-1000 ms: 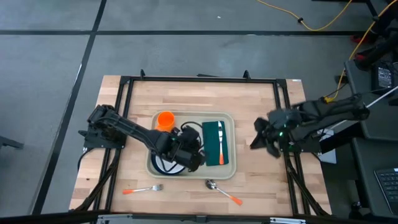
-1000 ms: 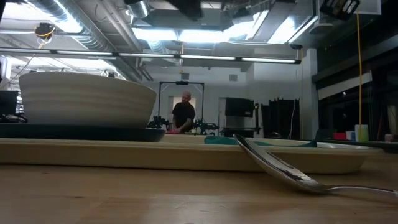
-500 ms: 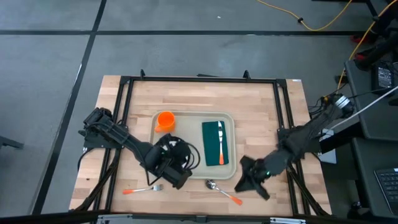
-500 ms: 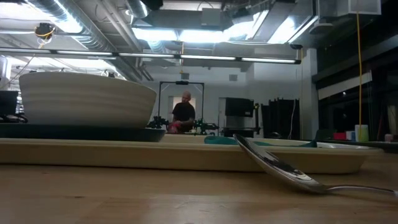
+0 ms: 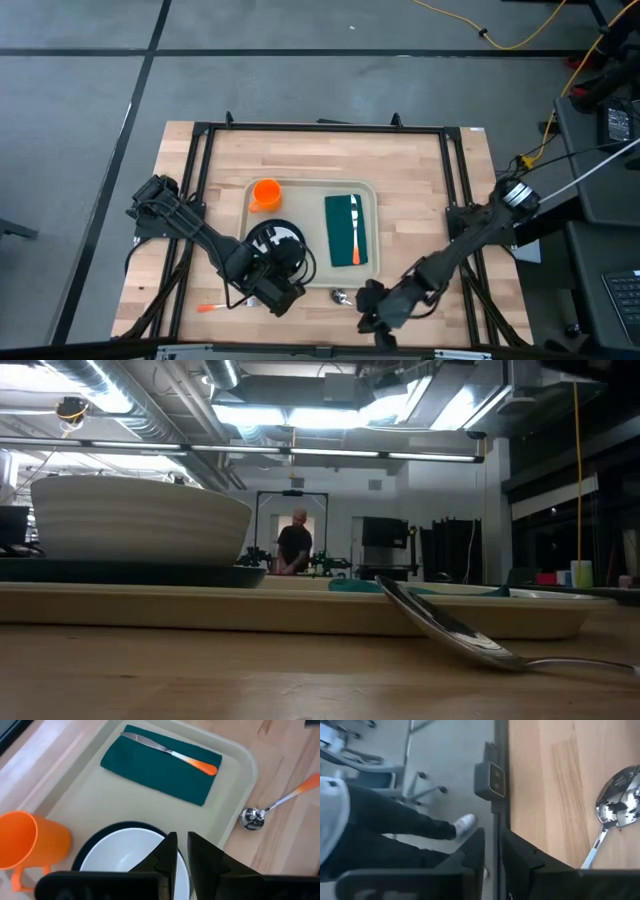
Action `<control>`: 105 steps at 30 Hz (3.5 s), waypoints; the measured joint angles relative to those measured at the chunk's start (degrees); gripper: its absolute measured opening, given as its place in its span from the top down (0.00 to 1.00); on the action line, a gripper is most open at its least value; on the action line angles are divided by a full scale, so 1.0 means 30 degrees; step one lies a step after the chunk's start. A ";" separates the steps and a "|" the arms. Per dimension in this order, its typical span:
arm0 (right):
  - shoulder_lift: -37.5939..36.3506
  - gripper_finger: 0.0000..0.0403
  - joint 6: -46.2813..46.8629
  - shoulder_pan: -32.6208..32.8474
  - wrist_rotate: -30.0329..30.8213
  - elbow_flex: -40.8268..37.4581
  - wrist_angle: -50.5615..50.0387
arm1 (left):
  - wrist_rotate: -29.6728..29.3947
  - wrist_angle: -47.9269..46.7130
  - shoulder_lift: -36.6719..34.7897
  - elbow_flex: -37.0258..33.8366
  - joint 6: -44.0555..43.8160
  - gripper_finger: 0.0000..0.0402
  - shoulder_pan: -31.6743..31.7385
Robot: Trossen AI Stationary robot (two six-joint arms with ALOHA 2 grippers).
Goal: Set up tray
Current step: Put the orange spoon on the dark green napkin
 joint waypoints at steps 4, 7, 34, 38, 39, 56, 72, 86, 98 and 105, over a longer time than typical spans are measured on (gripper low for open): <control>0.1438 0.71 0.0087 -0.0389 -0.0427 0.1032 -0.1674 | 0.0000 0.0022 0.0000 0.0000 -0.0170 0.91 -0.0094; 0.2345 0.58 0.1259 -0.0733 0.0068 0.1559 -0.3272 | -0.0008 0.0015 0.0000 0.0000 -0.0163 0.90 -0.0192; 0.5673 0.50 0.4972 -0.1619 0.2050 0.1868 -0.5156 | 0.0612 -0.0051 0.0000 0.0000 0.1829 0.92 -0.0532; 0.6264 0.50 0.4905 -0.1612 0.2321 0.1898 -0.5400 | 0.0663 -0.0051 0.0007 0.0000 0.1842 0.91 -0.0553; 0.6485 0.50 0.4871 -0.1612 0.2173 0.1933 -0.5421 | 0.0663 -0.0057 0.0007 0.0000 0.1842 0.91 -0.0554; 0.6936 0.67 0.4047 -0.1627 0.2886 0.2480 -0.6800 | 0.0531 -0.0066 0.0007 0.0000 0.2339 0.91 -0.0568; 0.6972 0.95 0.3982 -0.1692 0.2267 0.2785 -0.7584 | 0.0350 -0.0058 0.0007 0.0000 0.2292 0.91 -0.0581; 0.7395 0.98 0.4182 -0.1667 0.2642 0.9717 -1.3586 | 0.0317 -0.0233 -0.0049 0.0000 0.2535 0.91 -0.0661; 0.7388 0.98 0.6309 -0.3344 0.5690 1.3326 -1.8119 | -0.4210 -0.1705 -0.5226 -0.0015 0.1532 0.95 -0.2043; 0.6930 0.98 0.4388 -0.4308 0.8312 1.9694 -2.4197 | -0.6358 0.0909 -0.8951 -0.0015 0.5474 0.94 -0.2921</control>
